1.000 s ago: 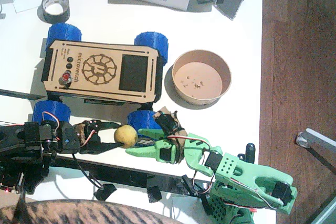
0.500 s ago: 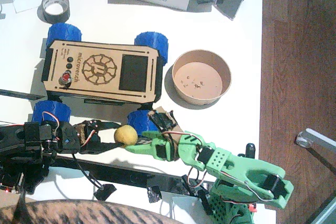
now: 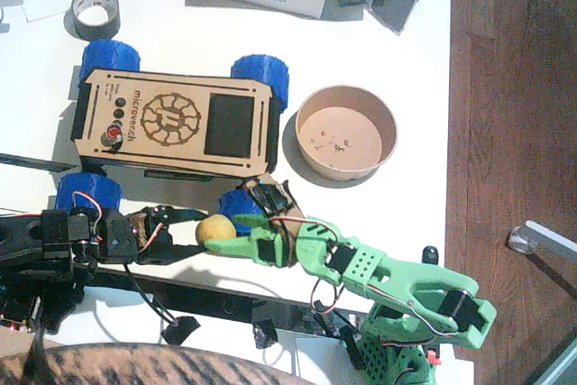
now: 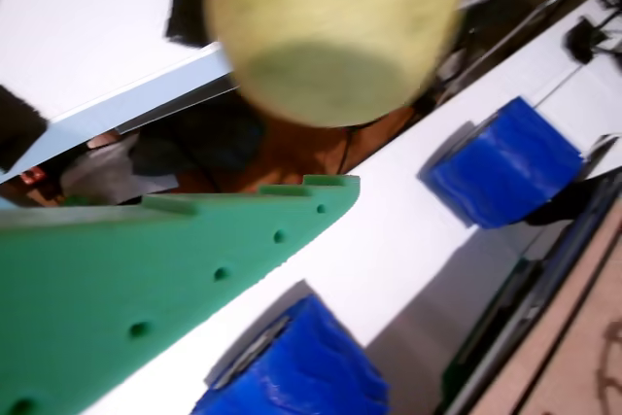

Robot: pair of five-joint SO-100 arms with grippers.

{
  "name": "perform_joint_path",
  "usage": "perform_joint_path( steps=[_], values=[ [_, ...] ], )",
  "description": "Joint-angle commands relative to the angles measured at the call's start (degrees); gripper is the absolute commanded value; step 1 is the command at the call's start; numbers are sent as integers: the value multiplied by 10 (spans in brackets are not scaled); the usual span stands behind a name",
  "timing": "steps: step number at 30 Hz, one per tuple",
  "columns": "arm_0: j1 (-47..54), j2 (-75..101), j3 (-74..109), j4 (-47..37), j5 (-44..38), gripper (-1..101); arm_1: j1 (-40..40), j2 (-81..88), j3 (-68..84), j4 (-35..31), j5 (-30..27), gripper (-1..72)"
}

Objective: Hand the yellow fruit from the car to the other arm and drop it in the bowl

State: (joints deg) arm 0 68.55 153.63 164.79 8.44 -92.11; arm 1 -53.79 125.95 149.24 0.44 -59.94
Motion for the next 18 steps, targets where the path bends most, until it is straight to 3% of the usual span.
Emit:
perform_joint_path(
  steps=[1,9,15,18],
  values=[
    [2,22,-6,-2,-8,2,8,-19,-49,-22,-4,327],
    [2,22,-6,-2,-8,2,16,-66,-86,-43,-4,305],
    [2,22,-6,-2,-8,2,4,-70,-102,-20,-11,4],
    [2,22,-6,2,-8,2,1,-66,-103,-20,-11,1]
  ],
)
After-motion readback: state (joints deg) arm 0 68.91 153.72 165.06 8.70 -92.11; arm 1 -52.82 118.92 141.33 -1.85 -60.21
